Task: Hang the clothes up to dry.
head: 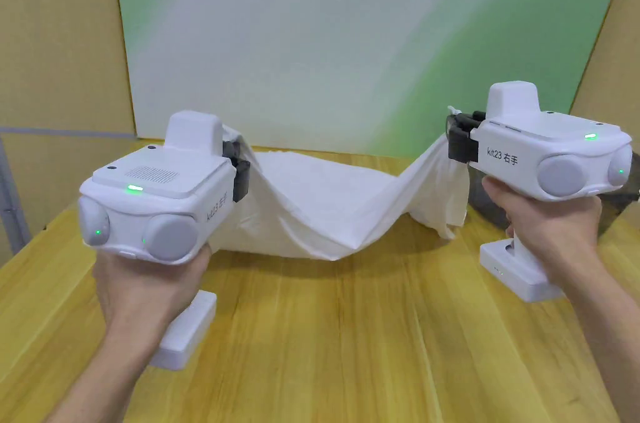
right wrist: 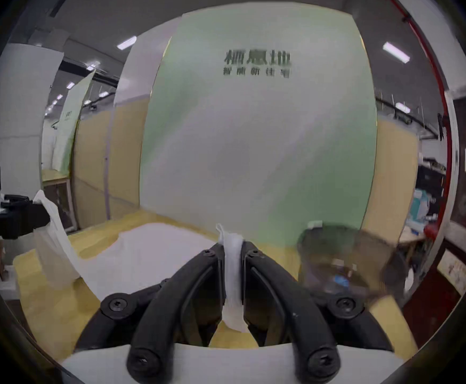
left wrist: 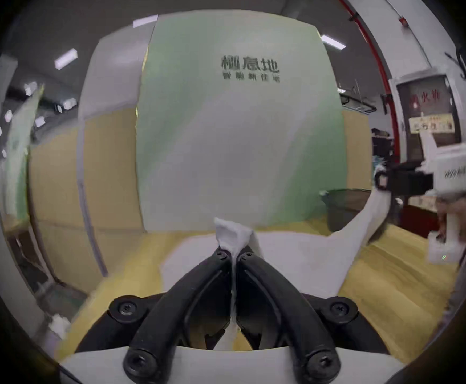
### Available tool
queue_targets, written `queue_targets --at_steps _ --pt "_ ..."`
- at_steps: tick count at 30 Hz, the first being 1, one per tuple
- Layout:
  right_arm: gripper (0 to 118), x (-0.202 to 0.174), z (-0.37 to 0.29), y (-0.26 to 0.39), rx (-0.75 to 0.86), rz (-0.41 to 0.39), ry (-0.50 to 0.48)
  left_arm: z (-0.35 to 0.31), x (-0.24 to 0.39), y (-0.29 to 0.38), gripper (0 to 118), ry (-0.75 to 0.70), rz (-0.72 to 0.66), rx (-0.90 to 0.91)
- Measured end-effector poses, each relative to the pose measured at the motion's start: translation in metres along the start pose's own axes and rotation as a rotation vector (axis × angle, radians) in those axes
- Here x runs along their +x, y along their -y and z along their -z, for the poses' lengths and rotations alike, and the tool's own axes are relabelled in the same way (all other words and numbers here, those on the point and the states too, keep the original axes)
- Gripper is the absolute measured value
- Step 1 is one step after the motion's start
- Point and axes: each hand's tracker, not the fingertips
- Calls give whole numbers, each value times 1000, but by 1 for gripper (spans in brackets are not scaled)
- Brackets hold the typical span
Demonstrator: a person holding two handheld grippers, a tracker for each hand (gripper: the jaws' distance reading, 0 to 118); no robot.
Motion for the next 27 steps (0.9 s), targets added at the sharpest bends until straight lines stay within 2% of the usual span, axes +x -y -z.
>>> queue_targets --at_steps 2,3,4,5,6,7,9,11,13,17,19,21,22,23,24,26,27 --pt "12 -7 -13 32 -82 -33 36 -19 12 28 0 -1 -38 -31" --pt "12 -8 -20 47 -69 -24 33 -24 15 36 0 41 -51 -69" --pt "12 -9 -27 62 -78 15 37 -31 17 47 0 94 -60 -84" --pt "12 -8 -30 76 -148 81 2 -40 25 57 0 104 -71 -104" --pt "12 -10 -34 86 -196 105 -8 -45 30 65 0 86 -84 -131" --pt "12 -12 -39 95 -207 109 4 -48 35 70 0 98 -89 -174" --pt "12 -16 -45 108 -262 66 42 -53 45 78 0 174 -94 -237" --pt "12 -16 -49 119 -354 88 30 -55 53 86 0 161 -96 -264" --pt "12 -18 -53 131 -391 116 22 -55 59 90 0 170 -99 -367" --pt "12 -21 -53 151 -532 164 34 -56 61 104 0 175 -110 -384" --pt "12 -25 -50 158 -576 102 49 -50 63 108 0 191 -70 -471" --pt "12 -23 -50 160 -554 113 51 -45 61 113 0 215 -61 -522" --pt "14 -25 -52 160 -545 134 48 -46 60 116 0 198 -94 -495" --pt "22 -24 -52 159 -546 138 48 -45 59 119 2 181 -117 -496" --pt "52 -24 -51 158 -546 132 51 -44 58 120 20 187 -133 -510" --pt "108 -24 -51 150 -543 112 51 -36 53 122 74 234 -165 -568" --pt "118 -24 -51 144 -540 88 52 -35 52 120 104 214 -153 -556"
